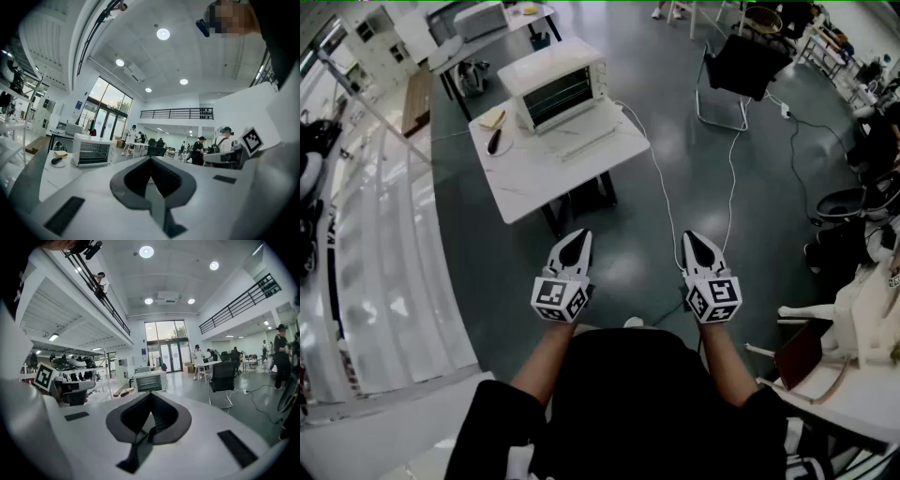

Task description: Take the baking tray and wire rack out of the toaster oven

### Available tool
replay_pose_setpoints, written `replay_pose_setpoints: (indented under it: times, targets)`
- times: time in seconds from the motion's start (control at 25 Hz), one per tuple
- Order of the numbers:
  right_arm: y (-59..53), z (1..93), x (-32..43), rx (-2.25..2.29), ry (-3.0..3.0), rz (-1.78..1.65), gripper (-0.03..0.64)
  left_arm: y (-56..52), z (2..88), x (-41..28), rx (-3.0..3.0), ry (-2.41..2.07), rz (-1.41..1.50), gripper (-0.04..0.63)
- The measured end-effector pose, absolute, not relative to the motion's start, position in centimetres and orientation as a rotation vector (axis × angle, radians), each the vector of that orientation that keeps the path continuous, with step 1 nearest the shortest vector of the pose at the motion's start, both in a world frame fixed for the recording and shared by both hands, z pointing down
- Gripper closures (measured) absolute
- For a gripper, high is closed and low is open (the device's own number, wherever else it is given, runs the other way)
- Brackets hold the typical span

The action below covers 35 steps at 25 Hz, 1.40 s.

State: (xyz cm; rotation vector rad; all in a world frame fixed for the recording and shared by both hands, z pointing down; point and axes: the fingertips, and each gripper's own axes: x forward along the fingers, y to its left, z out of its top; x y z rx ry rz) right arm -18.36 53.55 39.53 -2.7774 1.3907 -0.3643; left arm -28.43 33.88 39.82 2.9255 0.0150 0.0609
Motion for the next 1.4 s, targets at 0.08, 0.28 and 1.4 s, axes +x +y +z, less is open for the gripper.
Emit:
replay_pose_setpoints:
  times: [0.08, 0.28, 1.4]
  targets:
    - [54.8, 39.8, -18.0, -2.795, 1.373, -0.366, 0.595, 34.6, 40.1, -28.2, 2.920, 0.001, 0.052, 0.577]
    - [58.1, 41.2, -17.0, -2.779, 1.378, -0.367, 0.595, 36.5, 41.5, -27.8, 2.908, -0.052, 0.079, 0.577]
    - [48.5, 46.2, 2.0, -2.785, 1.288, -0.490, 0.595, 24.2, 47.8, -6.1, 2.801, -0.119, 0.211, 0.576]
